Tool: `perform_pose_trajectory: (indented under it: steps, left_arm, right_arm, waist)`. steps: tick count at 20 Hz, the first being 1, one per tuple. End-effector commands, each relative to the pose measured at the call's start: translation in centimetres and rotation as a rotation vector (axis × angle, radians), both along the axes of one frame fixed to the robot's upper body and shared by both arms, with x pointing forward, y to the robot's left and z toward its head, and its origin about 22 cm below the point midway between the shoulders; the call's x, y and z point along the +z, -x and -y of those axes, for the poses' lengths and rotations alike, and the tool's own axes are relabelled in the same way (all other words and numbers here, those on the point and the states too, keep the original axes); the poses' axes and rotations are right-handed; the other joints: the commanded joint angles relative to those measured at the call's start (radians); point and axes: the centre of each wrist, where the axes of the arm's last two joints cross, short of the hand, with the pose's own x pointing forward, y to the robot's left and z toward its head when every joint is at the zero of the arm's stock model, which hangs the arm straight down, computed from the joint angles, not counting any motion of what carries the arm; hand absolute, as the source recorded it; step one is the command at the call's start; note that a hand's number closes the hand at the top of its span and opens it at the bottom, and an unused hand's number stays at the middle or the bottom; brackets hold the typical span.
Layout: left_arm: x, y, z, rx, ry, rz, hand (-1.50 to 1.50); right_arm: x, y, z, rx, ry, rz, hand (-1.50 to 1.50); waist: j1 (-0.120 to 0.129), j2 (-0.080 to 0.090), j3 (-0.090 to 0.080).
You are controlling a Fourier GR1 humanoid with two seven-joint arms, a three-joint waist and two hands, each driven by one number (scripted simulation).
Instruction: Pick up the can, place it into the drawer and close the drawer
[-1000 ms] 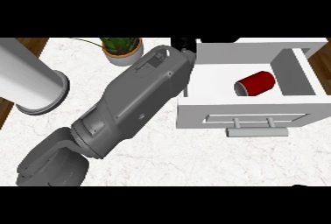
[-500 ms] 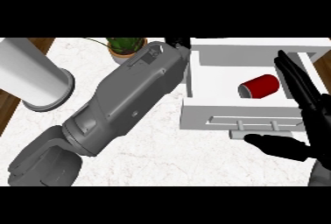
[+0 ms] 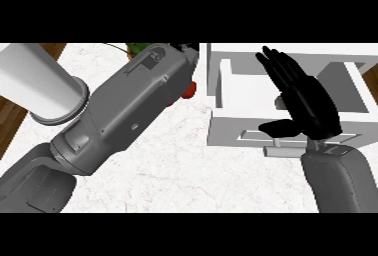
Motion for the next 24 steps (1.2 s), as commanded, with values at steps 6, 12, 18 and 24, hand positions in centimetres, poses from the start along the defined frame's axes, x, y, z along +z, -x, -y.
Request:
perform_pose_trajectory:
  steps: [6,12,18,24]
  left_arm:
    - [-0.1,0.0,-4.5,0.053,-0.014,-0.002,-1.5]
    - [1.7,0.6,-4.8,0.032,-0.019,0.0,-1.5]
    - [1.2,0.9,-7.3,0.03,-0.016,-0.004,-1.5]
    - [2.2,2.0,-7.3,0.05,-0.006,0.006,-1.5]
  right_arm:
    - [-5.1,-5.1,-2.0,-0.078,0.125,-0.017,-1.5]
    - [-8.7,-7.9,-1.2,-0.132,0.179,0.0,-1.5]
    - [-8.5,-9.9,-0.6,-0.194,0.198,0.039,-1.5]
    - [-10.0,-10.4,-0.5,-0.234,0.215,0.075,-1.5]
  waist:
    - [0.0,0.0,0.001]
    - [0.014,0.008,0.002]
    - [0.016,0.01,0.002]
    - [0.032,0.012,0.002]
